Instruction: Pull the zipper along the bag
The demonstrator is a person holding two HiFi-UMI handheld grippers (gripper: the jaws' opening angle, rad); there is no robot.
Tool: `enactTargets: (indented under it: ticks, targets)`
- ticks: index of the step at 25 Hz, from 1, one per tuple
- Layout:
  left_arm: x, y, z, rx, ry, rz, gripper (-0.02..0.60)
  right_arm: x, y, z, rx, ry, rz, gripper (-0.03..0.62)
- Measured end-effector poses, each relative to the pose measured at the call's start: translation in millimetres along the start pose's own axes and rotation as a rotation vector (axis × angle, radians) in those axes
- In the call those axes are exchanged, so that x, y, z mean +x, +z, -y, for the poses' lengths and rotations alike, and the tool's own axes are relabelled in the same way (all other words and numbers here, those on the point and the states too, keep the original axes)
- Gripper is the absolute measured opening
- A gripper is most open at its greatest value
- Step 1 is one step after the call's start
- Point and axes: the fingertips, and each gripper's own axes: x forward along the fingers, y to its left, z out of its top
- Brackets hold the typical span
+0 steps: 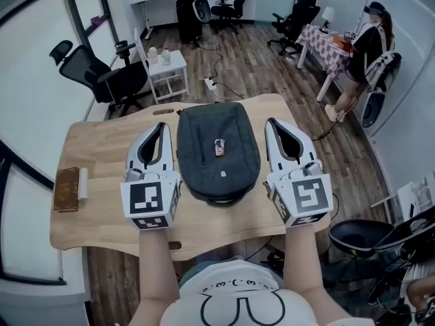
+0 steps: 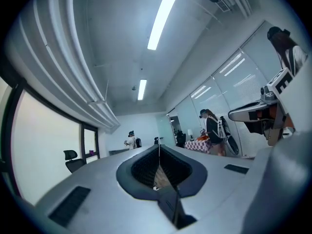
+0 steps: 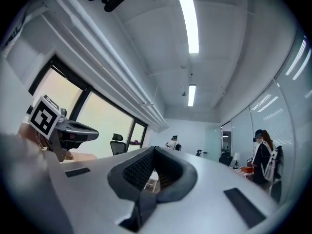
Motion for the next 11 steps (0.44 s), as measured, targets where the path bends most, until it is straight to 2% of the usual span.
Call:
enactTargets:
  ticks: [11]
  targets:
    - [0.2,18.4,7.2,0.023,-0.001,0.044,0.017,-7.3,7.8,15.9,-0.01,-0.025,0.033,0.052]
